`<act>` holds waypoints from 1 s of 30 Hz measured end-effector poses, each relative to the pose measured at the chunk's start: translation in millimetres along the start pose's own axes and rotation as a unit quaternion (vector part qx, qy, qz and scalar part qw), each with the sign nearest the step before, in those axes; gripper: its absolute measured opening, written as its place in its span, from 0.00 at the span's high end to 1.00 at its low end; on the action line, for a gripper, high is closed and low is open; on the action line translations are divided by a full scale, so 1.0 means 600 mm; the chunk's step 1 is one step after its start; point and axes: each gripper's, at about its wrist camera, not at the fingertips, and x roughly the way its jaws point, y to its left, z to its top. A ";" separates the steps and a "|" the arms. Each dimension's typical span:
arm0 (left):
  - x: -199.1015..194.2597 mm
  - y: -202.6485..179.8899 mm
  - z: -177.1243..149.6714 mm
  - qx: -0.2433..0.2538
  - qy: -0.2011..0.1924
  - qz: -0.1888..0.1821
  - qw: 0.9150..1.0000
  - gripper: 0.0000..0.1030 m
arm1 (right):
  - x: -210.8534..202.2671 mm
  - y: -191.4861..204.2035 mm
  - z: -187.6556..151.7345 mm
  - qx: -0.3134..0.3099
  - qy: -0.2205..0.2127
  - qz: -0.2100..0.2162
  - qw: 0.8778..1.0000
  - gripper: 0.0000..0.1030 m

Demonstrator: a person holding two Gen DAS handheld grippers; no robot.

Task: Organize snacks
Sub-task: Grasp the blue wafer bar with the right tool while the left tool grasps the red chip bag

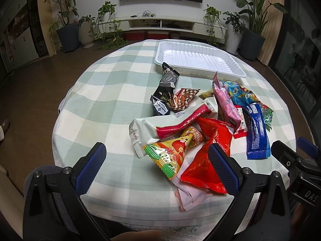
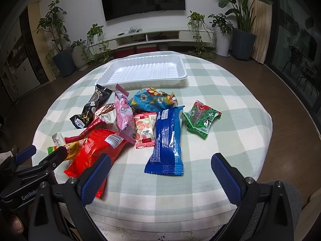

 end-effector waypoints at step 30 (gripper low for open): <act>0.017 0.060 0.002 0.032 0.033 -0.137 0.989 0.00 | 0.042 -0.094 0.021 0.083 0.062 0.118 0.988 0.06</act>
